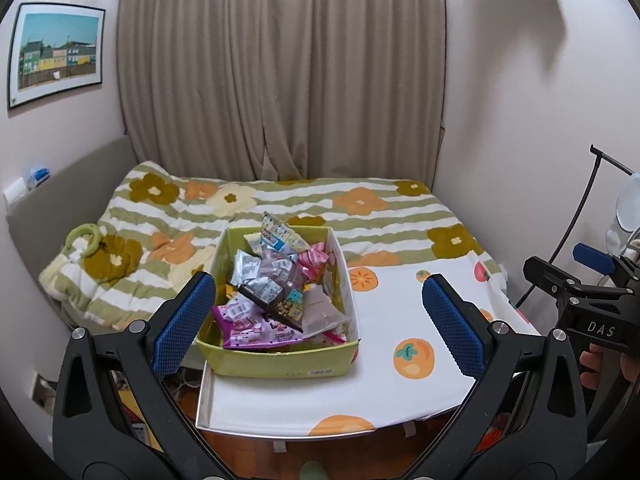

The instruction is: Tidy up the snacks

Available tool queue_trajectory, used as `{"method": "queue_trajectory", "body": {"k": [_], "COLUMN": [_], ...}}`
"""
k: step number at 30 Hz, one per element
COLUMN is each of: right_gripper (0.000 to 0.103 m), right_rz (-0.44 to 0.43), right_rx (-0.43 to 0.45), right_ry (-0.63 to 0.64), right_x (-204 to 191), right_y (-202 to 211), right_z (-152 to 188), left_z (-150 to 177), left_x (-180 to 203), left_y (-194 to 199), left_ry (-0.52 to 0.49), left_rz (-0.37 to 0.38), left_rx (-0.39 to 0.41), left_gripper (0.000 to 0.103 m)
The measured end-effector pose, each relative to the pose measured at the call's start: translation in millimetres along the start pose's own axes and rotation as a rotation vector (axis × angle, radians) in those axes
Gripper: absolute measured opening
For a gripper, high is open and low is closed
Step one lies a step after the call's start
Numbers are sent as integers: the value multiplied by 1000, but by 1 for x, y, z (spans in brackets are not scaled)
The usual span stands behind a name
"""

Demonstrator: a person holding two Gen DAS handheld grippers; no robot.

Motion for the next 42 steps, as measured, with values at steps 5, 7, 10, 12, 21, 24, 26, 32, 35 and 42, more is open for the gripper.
{"method": "queue_trajectory", "body": {"k": [5, 7, 10, 12, 21, 24, 26, 32, 35, 42], "right_gripper": [101, 101, 101, 101, 101, 101, 101, 101, 101, 101], "right_rz": [2, 2, 0, 1, 0, 4, 1, 1, 1, 0], "right_rx": [7, 7, 5, 3, 5, 4, 4, 5, 4, 4], "right_ry": [-2, -1, -2, -2, -3, -2, -4, -2, -1, -1], "right_x": [1, 1, 1, 2, 1, 1, 1, 2, 2, 2], "right_y": [1, 1, 1, 1, 2, 2, 2, 1, 1, 1], "right_z": [-1, -1, -1, -2, -2, -1, -2, -2, -1, -1], "left_z": [1, 1, 1, 1, 1, 1, 1, 2, 2, 2], "left_x": [1, 1, 1, 1, 0, 0, 0, -1, -2, -4], "left_y": [1, 0, 0, 0, 1, 1, 1, 2, 3, 3], "left_ry": [4, 5, 6, 6, 7, 6, 6, 6, 3, 10], "left_rz": [-3, -7, -10, -14, -14, -14, -16, -19, -24, -31], "left_rx": [3, -1, -4, -4, -2, -3, -4, -3, -5, -2], "left_gripper": [103, 102, 102, 103, 102, 103, 103, 102, 102, 102]}}
Point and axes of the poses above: each gripper's, at about its wrist camera, not at the fingertips, and y roughly against the way its jaws point, x to its right, z to its underside, the point moved 1 cm from there along -y, roughly the way its jaws point, and after that the axes turned 2 degrees about y, right-handed, at the moved point
